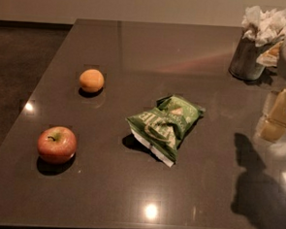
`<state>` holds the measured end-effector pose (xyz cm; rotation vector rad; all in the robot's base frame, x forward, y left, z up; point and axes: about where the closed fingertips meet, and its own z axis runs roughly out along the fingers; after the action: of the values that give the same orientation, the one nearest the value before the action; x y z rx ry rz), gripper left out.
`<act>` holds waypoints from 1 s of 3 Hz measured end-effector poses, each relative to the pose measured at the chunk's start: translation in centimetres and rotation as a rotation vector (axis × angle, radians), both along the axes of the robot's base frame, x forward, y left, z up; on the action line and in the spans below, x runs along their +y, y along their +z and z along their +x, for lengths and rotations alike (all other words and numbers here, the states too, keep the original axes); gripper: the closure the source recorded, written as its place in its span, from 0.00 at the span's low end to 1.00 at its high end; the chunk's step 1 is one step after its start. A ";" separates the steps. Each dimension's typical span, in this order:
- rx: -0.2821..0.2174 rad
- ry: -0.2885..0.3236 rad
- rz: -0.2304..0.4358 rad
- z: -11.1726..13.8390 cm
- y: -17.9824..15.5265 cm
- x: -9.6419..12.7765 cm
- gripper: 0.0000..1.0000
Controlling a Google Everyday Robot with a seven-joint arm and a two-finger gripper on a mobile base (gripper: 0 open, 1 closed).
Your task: Pick apple
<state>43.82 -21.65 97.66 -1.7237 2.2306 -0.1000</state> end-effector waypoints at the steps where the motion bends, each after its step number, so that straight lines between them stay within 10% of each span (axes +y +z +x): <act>1: 0.000 0.000 0.000 0.0 0.0 0.0 0.00; 3: -0.010 0.113 0.051 0.8 0.3 4.8 0.00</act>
Offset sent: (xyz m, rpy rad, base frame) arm 0.0031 0.0267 0.0018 0.0284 0.0141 0.0806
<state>44.57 -16.89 97.92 -1.8139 2.1044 -0.0260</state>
